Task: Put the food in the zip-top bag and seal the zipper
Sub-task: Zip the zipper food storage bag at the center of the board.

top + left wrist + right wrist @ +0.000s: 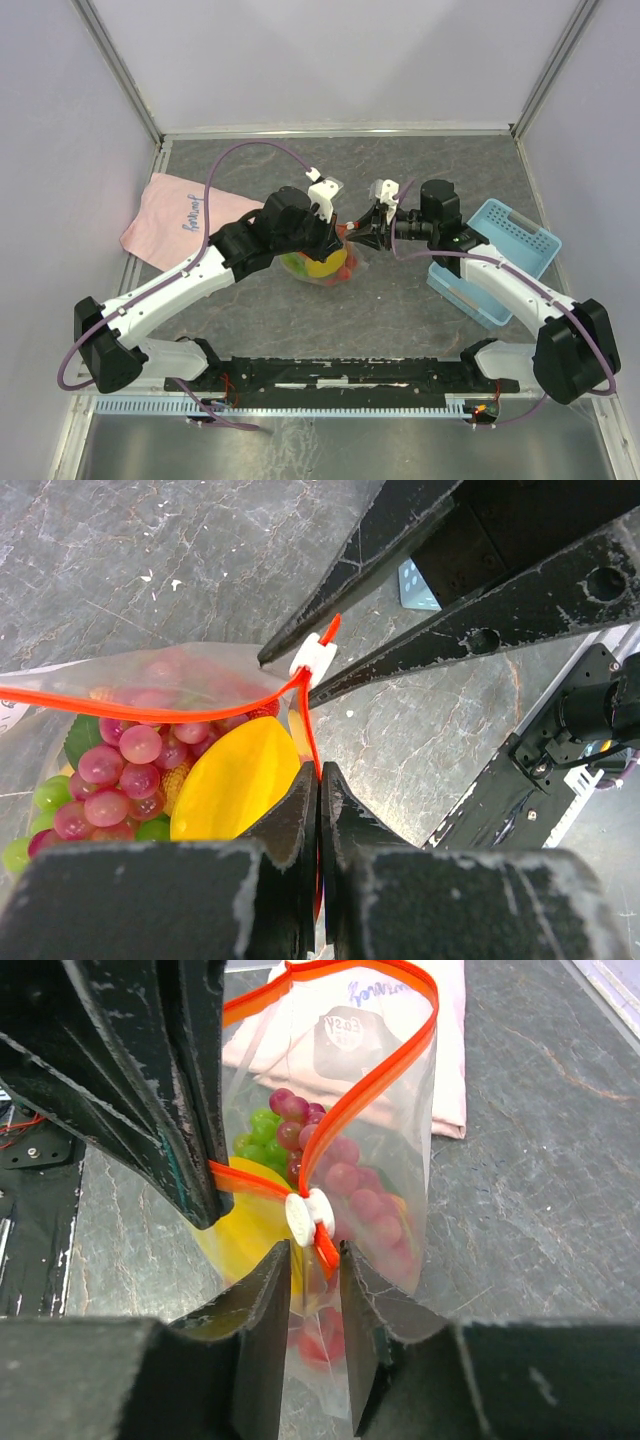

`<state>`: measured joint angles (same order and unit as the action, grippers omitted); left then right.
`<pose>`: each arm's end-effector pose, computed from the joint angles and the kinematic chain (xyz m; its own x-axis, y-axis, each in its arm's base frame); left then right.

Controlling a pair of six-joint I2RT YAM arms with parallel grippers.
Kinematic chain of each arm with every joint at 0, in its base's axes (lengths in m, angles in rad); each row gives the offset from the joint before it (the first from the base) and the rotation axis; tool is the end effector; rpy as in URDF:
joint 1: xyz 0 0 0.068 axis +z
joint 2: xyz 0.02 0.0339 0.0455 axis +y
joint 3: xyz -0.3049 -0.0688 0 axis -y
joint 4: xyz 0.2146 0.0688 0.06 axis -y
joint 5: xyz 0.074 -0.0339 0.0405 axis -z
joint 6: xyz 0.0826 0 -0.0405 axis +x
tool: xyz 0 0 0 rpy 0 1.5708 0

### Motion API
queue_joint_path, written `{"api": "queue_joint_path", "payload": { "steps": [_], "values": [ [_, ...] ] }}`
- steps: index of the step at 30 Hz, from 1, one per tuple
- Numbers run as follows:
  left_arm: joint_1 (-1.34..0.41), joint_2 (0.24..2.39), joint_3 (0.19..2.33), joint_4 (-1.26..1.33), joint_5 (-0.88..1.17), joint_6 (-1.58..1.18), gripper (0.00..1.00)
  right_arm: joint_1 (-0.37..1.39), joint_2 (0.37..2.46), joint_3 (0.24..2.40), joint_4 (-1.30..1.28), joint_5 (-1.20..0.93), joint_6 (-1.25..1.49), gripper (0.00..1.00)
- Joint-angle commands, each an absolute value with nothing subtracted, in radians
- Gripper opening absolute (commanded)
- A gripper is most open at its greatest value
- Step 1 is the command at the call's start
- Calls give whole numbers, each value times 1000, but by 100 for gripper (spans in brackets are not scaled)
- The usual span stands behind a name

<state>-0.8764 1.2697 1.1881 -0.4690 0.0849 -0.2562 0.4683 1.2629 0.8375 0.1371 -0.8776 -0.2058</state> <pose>0.1748 -0.2208 0.3652 -0.5296 0.2414 -0.8131 0.7006 0.6650 -0.2589 0.2117 0.1783 0.3341 -0.0549 -0.1741 -0.9832 -0.9784 0.2061 0.0182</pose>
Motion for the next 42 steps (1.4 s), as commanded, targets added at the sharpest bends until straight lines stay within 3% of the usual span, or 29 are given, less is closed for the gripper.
{"api": "queue_joint_path", "payload": {
  "steps": [1, 6, 9, 15, 20, 23, 33, 42],
  "values": [
    [-875, 1236, 1195, -399, 99, -208, 3, 466, 1262, 873, 205, -946, -210, 29],
    [-875, 1234, 1199, -404, 85, -206, 3, 465, 1249, 891, 135, -953, -268, 3],
    [-875, 1230, 1210, -414, 62, -203, 8, 465, 1236, 898, 95, -940, -289, 2],
    [-875, 1229, 1256, -445, 11, -169, 42, 466, 1210, 913, 15, -919, -327, 2],
    [-873, 1229, 1289, -439, 37, -93, 63, 466, 1194, 912, 0, -895, -321, 2],
    [-866, 1245, 1291, -413, 116, -57, 68, 466, 1186, 911, 1, -898, -313, 2],
    [-802, 1318, 1313, -365, 284, 8, 70, 466, 1178, 908, 4, -930, -290, 2],
    [-783, 1372, 1300, -337, 411, 28, 50, 466, 1189, 919, 21, -939, -230, 2]
  ]
}}
